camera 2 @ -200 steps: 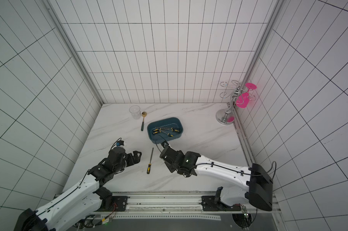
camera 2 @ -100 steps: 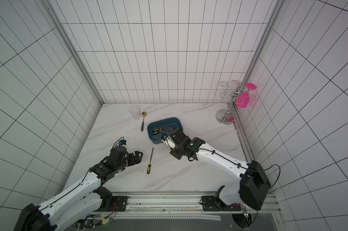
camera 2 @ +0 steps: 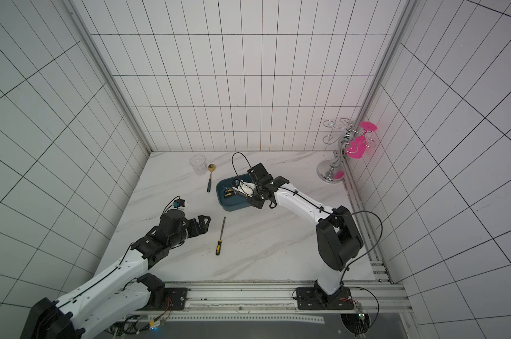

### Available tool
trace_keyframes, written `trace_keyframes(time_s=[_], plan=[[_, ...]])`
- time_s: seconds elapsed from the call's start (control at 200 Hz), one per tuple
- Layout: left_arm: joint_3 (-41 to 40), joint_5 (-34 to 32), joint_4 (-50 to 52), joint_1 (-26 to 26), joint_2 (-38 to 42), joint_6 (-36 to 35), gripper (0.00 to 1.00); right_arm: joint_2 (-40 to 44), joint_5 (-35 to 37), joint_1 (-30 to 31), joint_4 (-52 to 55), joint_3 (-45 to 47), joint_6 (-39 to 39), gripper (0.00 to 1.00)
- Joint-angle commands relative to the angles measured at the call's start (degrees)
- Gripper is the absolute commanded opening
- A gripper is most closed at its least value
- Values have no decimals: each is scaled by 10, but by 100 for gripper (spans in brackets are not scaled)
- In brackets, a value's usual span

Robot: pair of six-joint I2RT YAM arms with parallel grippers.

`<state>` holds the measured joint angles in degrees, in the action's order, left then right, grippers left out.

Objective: Put the file tool into the storage box
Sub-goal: Place the file tool in the storage box.

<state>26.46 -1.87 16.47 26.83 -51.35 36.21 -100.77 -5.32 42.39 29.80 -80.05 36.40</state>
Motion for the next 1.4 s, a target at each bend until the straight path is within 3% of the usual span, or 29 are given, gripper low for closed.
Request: trace_keyframes(time_s=[0.0,0.185,0.33,0.445,0.535,0.705,0.935,0.95,0.96,1.089,1.214,1.394], plan=[[38,2,-35,-11,-32,-11,98,-34,-4,-8,11,-51,31,7],[88,24,1,-24,-96,-17,98,-81,33,-15,17,-76,49,8],[77,31,-2,-27,-109,-13,98,-102,65,-22,17,-80,58,9],[59,35,-14,-27,-100,-5,98,-107,69,-26,17,-81,51,15],[52,35,-15,-28,-96,-4,98,-115,83,-26,17,-93,34,34],[50,33,-3,-28,-91,-9,98,-114,87,-26,14,-103,22,56],[40,26,3,-30,-72,-10,98,-70,138,-24,-25,-91,-27,67],[38,25,3,-31,-71,-10,98,-63,145,-23,-35,-86,-35,94],[37,24,3,-31,-71,-10,98,-57,149,-23,-41,-80,-40,100],[30,29,3,-42,-63,-6,98,15,199,-23,-129,-13,-129,99],[22,45,3,-55,-52,-3,98,70,223,-25,-145,34,-217,99],[9,29,0,-65,-25,-17,98,161,163,-25,-114,114,-361,99]])
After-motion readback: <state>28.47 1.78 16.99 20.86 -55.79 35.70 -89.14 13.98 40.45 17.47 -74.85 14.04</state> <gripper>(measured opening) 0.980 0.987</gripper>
